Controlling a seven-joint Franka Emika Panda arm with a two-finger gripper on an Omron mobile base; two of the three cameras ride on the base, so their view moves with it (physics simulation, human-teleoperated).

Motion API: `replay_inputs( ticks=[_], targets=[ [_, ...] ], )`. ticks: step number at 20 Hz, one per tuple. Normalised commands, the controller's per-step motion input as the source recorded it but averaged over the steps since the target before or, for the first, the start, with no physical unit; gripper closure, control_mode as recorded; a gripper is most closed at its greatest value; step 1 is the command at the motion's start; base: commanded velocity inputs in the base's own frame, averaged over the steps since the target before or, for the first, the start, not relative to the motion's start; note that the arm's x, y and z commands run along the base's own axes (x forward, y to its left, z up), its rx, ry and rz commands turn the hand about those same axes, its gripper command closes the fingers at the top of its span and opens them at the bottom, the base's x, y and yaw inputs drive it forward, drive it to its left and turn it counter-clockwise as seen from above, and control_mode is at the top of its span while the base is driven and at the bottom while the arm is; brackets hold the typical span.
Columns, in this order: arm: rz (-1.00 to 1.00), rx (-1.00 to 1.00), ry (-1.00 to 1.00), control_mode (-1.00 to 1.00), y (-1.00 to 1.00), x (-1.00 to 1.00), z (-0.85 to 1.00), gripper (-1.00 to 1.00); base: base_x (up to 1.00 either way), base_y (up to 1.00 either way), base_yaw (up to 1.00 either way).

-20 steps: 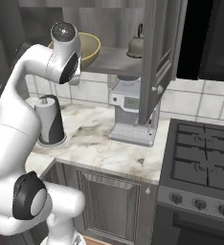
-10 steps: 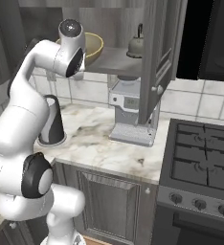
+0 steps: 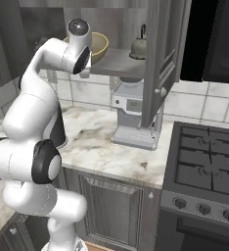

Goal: Pick the mug and place it in the sink. Pick the bowl and place it in the open cabinet and then close the cabinet.

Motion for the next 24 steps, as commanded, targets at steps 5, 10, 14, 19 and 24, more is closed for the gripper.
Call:
replay_inputs(
  ticks=[5, 10, 14, 19, 24],
  targets=[
    [0.00, 0.00, 0.00, -1.00, 0.01, 0.49, 0.00, 1.00, 0.00, 0.00, 0.00],
    [0.00, 0.00, 0.00, -1.00, 0.01, 0.55, 0.00, 1.00, 0.00, 0.00, 0.00],
    [0.00, 0.00, 0.00, -1.00, 0.00, 0.52, 0.00, 1.00, 0.00, 0.00, 0.00],
    [0.00, 0.00, 0.03, -1.00, 0.00, 0.37, -0.08, 1.00, 0.00, 0.00, 0.00],
    [-0.02, 0.00, 0.10, -1.00, 0.00, 0.17, -0.28, 1.00, 0.00, 0.00, 0.00]
  ],
)
